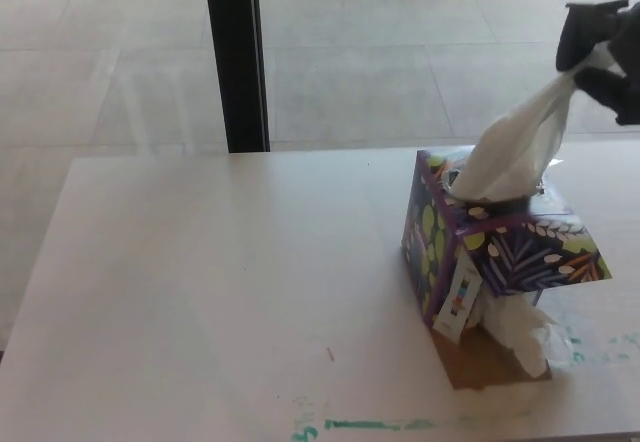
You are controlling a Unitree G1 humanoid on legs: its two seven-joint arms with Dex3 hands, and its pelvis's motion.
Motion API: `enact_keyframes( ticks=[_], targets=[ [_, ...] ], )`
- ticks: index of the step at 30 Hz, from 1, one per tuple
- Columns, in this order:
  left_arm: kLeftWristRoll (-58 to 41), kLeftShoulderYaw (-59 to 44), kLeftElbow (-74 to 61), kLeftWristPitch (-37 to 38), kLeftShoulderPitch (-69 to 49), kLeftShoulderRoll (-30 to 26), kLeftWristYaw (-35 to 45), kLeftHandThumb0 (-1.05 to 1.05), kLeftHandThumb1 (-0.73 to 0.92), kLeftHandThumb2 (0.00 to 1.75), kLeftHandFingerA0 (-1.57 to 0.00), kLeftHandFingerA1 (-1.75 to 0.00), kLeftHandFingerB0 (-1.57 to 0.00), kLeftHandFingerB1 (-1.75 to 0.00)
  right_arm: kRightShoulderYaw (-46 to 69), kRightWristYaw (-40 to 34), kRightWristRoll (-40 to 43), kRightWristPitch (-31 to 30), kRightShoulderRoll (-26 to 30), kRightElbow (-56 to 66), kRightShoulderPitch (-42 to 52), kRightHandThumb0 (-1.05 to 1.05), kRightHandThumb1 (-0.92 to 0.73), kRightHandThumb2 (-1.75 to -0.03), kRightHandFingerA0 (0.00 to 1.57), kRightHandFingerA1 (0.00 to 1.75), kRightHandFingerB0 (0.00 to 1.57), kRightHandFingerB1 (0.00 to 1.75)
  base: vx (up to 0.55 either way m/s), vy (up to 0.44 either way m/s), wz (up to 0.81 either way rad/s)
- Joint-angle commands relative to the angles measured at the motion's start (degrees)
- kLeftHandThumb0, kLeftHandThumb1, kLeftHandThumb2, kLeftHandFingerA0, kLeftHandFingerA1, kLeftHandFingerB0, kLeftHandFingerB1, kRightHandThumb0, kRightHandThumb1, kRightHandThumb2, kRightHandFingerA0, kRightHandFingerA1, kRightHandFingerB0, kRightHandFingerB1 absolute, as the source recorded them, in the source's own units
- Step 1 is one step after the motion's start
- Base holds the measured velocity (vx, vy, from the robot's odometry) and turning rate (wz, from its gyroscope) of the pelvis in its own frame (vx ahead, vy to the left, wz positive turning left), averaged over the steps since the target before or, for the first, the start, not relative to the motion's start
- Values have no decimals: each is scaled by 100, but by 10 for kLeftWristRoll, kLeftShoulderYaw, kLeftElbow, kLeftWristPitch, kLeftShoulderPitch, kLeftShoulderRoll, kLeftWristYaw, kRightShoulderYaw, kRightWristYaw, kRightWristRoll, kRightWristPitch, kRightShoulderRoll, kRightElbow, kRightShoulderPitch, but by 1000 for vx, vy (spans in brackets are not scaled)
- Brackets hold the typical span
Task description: The robot uses its right hand to pull out a tissue from the tissue box kept in the middle of the desk and put it on the right side
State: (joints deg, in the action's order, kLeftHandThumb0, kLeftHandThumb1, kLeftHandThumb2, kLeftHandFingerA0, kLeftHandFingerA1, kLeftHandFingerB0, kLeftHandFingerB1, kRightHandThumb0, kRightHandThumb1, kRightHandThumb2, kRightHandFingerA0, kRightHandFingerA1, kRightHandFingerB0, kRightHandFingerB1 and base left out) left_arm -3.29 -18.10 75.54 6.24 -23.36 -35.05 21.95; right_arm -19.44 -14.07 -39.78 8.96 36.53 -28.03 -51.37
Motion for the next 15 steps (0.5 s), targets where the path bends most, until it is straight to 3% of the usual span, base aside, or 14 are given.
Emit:
enact_keyframes(
  ticks=[1,2,3,4,6,7,8,9,10,11,12,14,15],
  targets=[
    [7,5,5,18,-11,-13,3,-86,92,76,-15,-36,-39,-36,66,-114,-16,-47,-6,-23,-44,-40,-51,-97,124,138,87,110,0,0,0],
    [6,5,4,17,-12,-13,3,-86,92,76,-15,-36,-39,-36,71,-111,-17,-53,-8,-21,-44,-40,-51,-97,124,138,87,110,0,0,0],
    [4,3,4,17,-12,-13,4,-87,92,75,-14,-36,-37,-36,77,-123,-16,-49,-8,-27,-48,-28,-65,-70,97,174,83,117,0,0,0],
    [2,2,3,19,-14,-12,5,-85,92,75,-18,-36,-39,-37,90,-138,-11,-44,-5,-40,-57,-28,-68,-70,98,175,81,108,0,0,0],
    [3,2,3,22,-18,-12,3,-85,92,75,-18,-36,-39,-37,97,-135,-7,-43,-3,-50,-64,-28,-68,-70,98,175,81,108,0,0,0],
    [3,2,4,22,-18,-12,3,-86,91,76,-15,-35,-38,-36,99,-138,-10,-42,-1,-55,-69,-28,-66,-72,101,172,84,100,0,0,0],
    [-3,-3,5,16,-17,-11,5,-85,92,73,-23,-38,-41,-37,102,-145,-15,-40,5,-68,-79,-29,-66,-71,101,174,77,123,0,0,0],
    [-8,-8,5,11,-17,-11,8,-85,92,73,-23,-38,-41,-37,102,-147,-18,-38,9,-75,-84,-29,-66,-71,101,174,77,123,0,0,0],
    [-5,-5,2,17,-21,-14,10,-86,92,75,-21,-39,-39,-37,108,-150,-24,-54,18,-87,-102,-29,-65,-72,102,171,83,109,0,0,0],
    [-8,-9,3,15,-20,-14,15,-85,92,73,-28,-39,-42,-37,110,-162,-29,-49,28,-100,-112,-34,-49,-97,126,135,89,102,0,0,0],
    [-4,-6,4,18,-21,-14,12,-85,92,75,-17,-36,-39,-37,116,-157,-25,-49,39,-110,-125,-28,-60,-77,98,172,84,116,0,0,0],
    [3,-2,4,26,-24,-16,10,-86,92,76,-13,-35,-37,-37,121,-164,-22,-36,54,-133,-141,-29,-61,-78,97,175,81,125,0,0,0],
    [0,-4,4,25,-25,-16,11,-87,91,76,-11,-37,-38,-37,123,-152,-25,-59,60,-137,-152,-31,-63,-79,97,175,81,124,0,0,0]
  ],
)
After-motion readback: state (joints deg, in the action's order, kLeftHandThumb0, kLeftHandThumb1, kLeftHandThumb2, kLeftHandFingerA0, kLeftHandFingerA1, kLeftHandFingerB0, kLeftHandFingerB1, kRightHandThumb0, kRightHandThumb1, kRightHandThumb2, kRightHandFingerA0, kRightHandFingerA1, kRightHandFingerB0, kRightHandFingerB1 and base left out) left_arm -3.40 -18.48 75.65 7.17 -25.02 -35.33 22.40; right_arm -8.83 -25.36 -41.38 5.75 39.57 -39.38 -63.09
